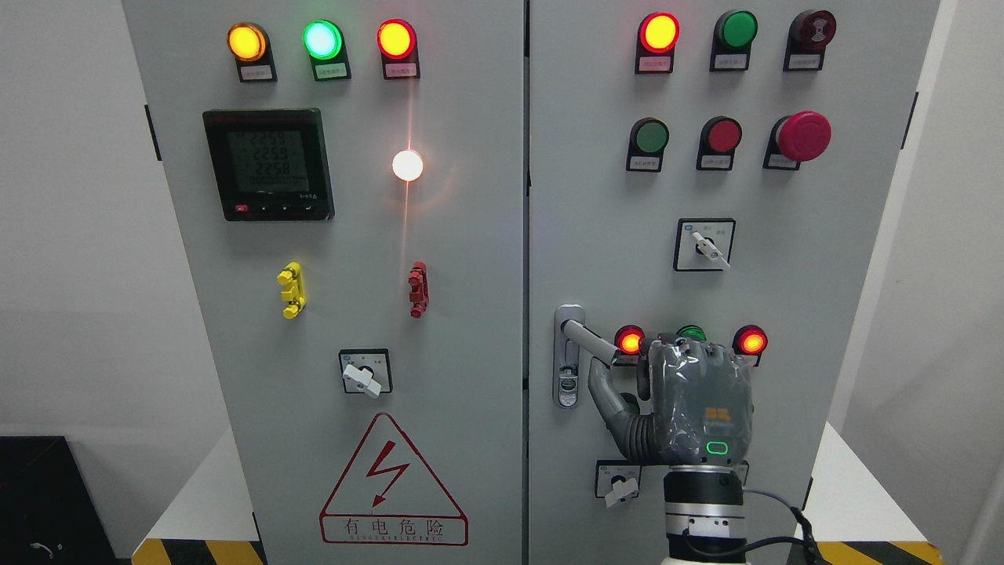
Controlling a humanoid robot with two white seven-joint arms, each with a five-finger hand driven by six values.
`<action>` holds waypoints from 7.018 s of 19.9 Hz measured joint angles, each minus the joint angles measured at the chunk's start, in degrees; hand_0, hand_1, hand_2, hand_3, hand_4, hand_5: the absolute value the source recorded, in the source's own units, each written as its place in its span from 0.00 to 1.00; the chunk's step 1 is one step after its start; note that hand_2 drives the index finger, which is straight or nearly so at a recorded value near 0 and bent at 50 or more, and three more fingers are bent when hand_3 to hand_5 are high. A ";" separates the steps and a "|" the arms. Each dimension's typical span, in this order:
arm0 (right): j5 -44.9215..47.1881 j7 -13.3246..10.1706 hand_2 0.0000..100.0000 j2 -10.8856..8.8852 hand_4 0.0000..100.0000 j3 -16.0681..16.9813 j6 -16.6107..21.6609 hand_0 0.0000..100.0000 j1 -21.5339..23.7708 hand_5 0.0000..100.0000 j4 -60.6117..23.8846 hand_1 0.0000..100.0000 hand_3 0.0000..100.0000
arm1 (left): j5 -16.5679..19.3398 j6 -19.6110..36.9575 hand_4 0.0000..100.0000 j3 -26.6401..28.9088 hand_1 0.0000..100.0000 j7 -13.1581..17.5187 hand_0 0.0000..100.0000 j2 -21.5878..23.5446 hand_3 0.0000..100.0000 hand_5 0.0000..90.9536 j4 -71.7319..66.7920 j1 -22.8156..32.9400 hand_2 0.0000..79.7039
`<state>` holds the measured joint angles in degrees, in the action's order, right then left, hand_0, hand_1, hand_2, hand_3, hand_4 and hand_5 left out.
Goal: Release door handle
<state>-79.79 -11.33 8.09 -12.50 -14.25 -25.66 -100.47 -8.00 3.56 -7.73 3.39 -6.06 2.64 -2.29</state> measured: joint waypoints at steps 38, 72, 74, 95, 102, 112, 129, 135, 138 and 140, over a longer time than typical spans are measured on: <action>1.14 -0.50 1.00 0.00 0.95 0.78 0.05 0.45 -0.43 1.00 -0.11 0.42 1.00 | 0.00 0.00 0.00 0.00 0.56 0.00 0.12 0.00 0.00 0.00 0.00 0.00 0.00; 1.22 -0.45 1.00 0.00 0.95 0.96 0.32 0.46 -0.49 1.00 -0.88 0.42 1.00 | 0.00 0.00 0.00 0.00 0.56 0.00 0.12 0.00 0.00 0.00 0.00 0.00 0.00; 1.22 -0.43 1.00 0.00 0.95 0.96 0.32 0.46 -0.50 1.00 -0.95 0.42 1.00 | 0.00 0.00 0.00 0.00 0.56 0.00 0.12 0.00 0.00 0.00 0.00 0.00 0.00; 1.22 -0.42 0.99 -0.04 0.95 1.00 0.32 0.46 -0.48 1.00 -1.23 0.42 1.00 | 0.00 -0.03 0.00 0.00 0.56 0.00 0.12 0.00 0.00 0.00 0.00 0.00 0.00; 1.26 -0.45 0.99 -0.06 0.95 1.03 0.33 0.46 -0.50 1.00 -1.21 0.42 1.00 | 0.00 -0.26 0.00 0.00 0.56 0.00 0.12 0.00 0.00 0.00 0.00 0.00 0.00; 1.29 -0.63 0.99 -0.13 0.95 0.89 0.49 0.46 -0.26 1.00 -1.27 0.41 1.00 | 0.00 -0.04 0.00 0.00 0.56 0.00 0.12 0.00 0.00 0.00 0.00 0.00 0.00; 2.05 -2.55 0.97 -1.32 0.95 0.37 2.14 0.47 2.79 1.00 -1.64 0.41 1.00 | 0.00 0.02 0.00 0.00 0.56 0.00 0.12 0.00 0.00 0.00 0.00 0.00 0.00; 2.72 -4.31 0.93 -2.56 0.95 0.51 5.64 0.48 5.22 1.00 -2.41 0.40 1.00 | 0.00 0.02 0.00 0.00 0.56 0.00 0.12 0.00 0.00 0.00 0.00 0.00 0.00; 4.27 -4.92 0.88 -3.77 0.92 0.87 8.28 0.48 6.75 0.96 -2.91 0.39 1.00 | 0.00 0.02 0.00 0.00 0.56 0.00 0.12 0.00 0.00 0.00 0.00 0.00 0.00; 5.43 -5.92 0.83 -4.49 0.90 1.30 10.41 0.47 7.95 0.92 -3.21 0.39 0.97 | 0.00 0.02 0.00 0.00 0.56 0.00 0.12 0.00 0.00 0.00 0.00 0.00 0.00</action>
<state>-74.36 -17.25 3.59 -11.21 -3.84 -17.72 -103.67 -8.00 3.58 -7.74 3.39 -6.06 2.64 -2.29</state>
